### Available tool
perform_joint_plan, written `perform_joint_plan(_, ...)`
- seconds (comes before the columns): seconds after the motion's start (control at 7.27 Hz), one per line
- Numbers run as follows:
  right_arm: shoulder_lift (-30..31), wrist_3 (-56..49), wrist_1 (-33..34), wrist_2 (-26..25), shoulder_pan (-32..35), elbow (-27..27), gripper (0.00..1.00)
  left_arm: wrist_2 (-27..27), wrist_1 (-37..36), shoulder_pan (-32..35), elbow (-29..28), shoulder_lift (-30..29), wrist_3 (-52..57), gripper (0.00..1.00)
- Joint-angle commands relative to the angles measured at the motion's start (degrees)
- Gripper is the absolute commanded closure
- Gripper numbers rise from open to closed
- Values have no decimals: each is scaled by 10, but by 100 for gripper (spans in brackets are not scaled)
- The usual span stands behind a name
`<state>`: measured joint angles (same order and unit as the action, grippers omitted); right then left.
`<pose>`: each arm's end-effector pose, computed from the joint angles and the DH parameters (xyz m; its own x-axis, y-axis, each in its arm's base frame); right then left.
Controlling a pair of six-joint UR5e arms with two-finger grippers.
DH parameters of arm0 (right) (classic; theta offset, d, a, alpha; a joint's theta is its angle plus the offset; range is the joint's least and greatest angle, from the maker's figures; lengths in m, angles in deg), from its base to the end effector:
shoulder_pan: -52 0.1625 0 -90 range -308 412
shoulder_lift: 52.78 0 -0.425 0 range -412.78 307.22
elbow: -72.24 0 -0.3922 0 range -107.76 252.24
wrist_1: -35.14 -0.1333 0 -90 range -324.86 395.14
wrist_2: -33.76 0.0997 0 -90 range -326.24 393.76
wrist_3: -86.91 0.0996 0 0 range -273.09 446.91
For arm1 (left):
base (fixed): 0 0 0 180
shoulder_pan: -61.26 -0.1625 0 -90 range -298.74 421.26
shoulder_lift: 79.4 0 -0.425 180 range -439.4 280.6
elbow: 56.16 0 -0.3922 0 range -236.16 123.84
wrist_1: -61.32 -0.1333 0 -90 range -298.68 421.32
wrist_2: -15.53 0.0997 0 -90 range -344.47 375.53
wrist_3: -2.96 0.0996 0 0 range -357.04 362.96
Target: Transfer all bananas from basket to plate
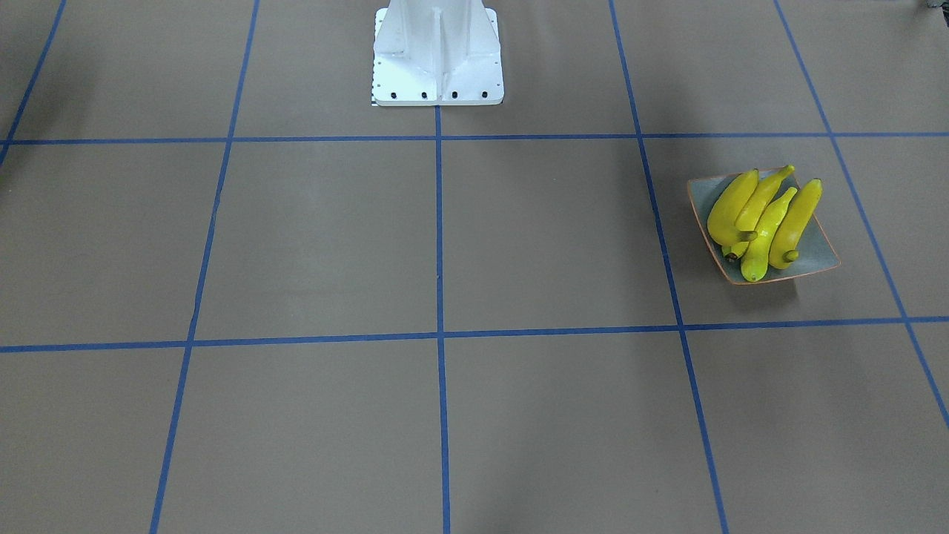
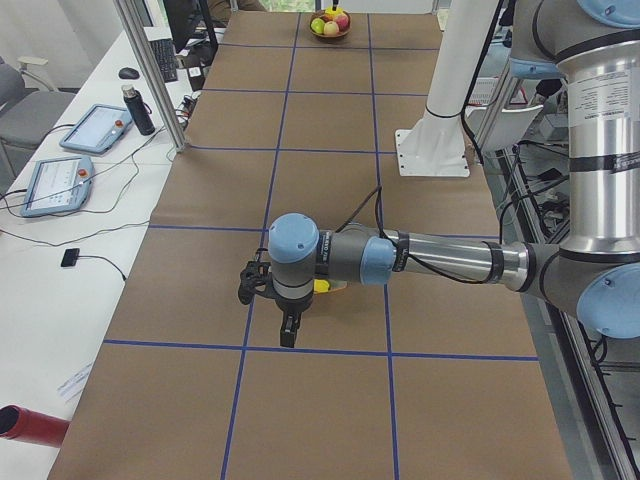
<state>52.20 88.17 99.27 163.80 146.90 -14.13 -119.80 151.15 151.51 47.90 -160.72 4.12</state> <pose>0.1006 -0.3631 0.7613 0.7677 0.0061 0.6408 -0.1016 0.9885 0.1123 -0.0644 -0.4317 0.6065 0.7032 0.0817 -0.7062 -0.0099 0.9944 0.1051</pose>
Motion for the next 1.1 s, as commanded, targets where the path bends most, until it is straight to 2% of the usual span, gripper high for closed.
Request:
perform_joint_plan(0.0,-2,6,13,6,2,-2,0,-10,3,-2,4,26,-4,0)
perform_joint_plan(0.14,-10,5,45,8,12,-18,0,-10,2,-2,5,27,-4,0)
perform_joint_plan(0.28,-24,-2,123,2,13,-60,0,-10,2,-1,5,30,-4,0)
perform_joint_plan(0.41,-24,-6,175,0,5,-98,0,-10,2,-1,5,32,-4,0)
perform_joint_plan(0.55,-19,-7,193,0,5,-120,0,-11,2,-1,7,32,-4,0)
perform_joint_plan(0.96,0,-6,189,-1,4,-123,0,-10,2,0,5,33,-5,0)
